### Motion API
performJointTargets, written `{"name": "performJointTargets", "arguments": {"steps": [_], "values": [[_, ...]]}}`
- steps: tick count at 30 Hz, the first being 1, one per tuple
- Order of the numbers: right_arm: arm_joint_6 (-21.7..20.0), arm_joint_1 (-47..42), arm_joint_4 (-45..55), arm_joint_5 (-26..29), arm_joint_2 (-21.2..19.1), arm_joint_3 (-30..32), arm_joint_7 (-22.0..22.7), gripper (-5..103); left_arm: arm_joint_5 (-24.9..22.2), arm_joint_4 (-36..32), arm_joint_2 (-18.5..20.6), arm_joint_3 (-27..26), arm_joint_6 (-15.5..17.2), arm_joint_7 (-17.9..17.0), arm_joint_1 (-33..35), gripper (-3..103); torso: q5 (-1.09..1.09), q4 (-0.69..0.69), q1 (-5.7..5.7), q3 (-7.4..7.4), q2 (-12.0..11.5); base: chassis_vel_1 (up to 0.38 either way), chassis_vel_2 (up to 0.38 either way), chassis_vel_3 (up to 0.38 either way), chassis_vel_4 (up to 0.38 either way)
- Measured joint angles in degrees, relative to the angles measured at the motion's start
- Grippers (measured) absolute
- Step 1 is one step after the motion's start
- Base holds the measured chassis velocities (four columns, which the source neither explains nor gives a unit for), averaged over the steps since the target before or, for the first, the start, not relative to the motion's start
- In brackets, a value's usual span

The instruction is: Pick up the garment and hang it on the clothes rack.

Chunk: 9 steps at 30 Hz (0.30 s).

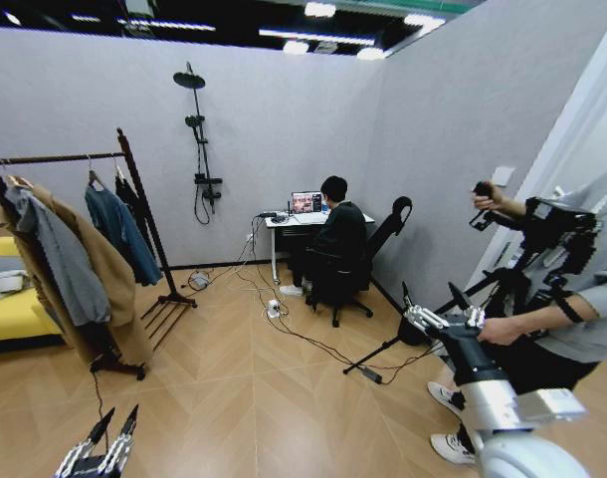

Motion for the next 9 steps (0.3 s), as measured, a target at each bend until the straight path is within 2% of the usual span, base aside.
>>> {"name": "performJointTargets", "arguments": {"steps": [1, 2, 4, 5, 6, 8, 9], "values": [[0.9, -0.3, -2.6, -1.4, 0.8, -0.2, -0.6, 100, 0.0, 0.0, 0.0, 0.0, 0.0, 0.0, 0.0, 46, -0.01, -0.01, 0.0, 0.0, 0.0, 0.0, 0.0, 0.0, 0.0], [5.0, -0.7, -13.7, -8.1, 3.2, -0.7, -2.4, 100, 0.0, 0.0, 0.0, 0.0, 0.0, 0.0, 0.0, 46, 0.0, -0.02, -0.01, 0.0, 0.0, 0.0, 0.0, 0.0, 0.0], [10.4, -0.9, -27.7, -13.6, 5.5, -2.1, -4.0, 100, 0.0, 0.0, 0.0, 0.0, 0.0, 0.0, 0.0, 46, 0.01, 0.0, 0.0, 0.0, 0.0, 0.0, 0.0, 0.0, 0.0], [10.4, -0.9, -27.7, -13.6, 5.5, -2.1, -4.0, 100, 0.0, 0.0, 0.0, 0.0, 0.0, 0.0, 0.0, 46, 0.01, 0.0, 0.0, 0.0, 0.0, 0.0, 0.0, 0.0, 0.0], [12.4, -1.5, -34.1, -13.9, 6.5, -3.4, -4.1, 100, 0.0, 0.0, 0.0, 0.0, 0.0, 0.0, 0.0, 46, 0.0, -0.02, 0.0, 0.0, 0.0, 0.0, 0.0, 0.0, 0.0], [13.4, -2.2, -37.0, -13.6, 7.2, -4.2, -4.1, 100, 0.0, 0.0, 0.0, 0.0, 0.0, 0.0, 0.0, 46, 0.03, 0.0, 0.0, 0.0, 0.0, 0.0, 0.0, 0.0, 0.0], [14.1, -4.0, -37.8, -11.9, 7.9, -4.6, -4.7, 100, 0.0, 0.0, 0.0, 0.0, 0.0, 0.0, 0.0, 46, 0.02, -0.02, 0.0, 0.0, 0.0, 0.0, 0.0, 0.0, 0.0]]}}
